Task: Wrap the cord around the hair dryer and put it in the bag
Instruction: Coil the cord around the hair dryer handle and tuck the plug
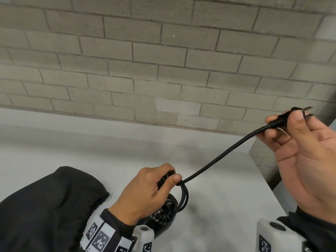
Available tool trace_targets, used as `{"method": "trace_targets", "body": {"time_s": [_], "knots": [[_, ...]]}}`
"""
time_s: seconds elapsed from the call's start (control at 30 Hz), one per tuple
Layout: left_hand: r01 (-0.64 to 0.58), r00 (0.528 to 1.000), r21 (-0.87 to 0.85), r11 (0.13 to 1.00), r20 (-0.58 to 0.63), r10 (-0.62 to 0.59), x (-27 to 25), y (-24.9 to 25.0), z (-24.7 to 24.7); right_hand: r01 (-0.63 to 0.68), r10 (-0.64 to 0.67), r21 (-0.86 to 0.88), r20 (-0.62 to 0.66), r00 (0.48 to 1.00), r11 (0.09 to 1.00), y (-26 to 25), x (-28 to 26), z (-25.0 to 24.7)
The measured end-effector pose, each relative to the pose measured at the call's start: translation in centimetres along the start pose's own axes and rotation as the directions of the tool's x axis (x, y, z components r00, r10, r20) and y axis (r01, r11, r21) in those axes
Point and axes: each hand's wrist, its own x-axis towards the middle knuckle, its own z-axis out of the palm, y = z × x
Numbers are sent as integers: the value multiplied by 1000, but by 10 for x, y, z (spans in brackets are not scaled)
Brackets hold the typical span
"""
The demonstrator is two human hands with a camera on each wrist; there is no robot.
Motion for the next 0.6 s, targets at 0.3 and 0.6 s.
{"method": "trace_targets", "body": {"time_s": [0.3,0.6], "knots": [[-46,984,31,998,171,40,-1,7,-3,-40,41,67,-18,999,997,4,5,1],[-45,982,130,991,190,20,-5,4,-4,-97,109,76,-185,977,992,39,9,-6]]}}
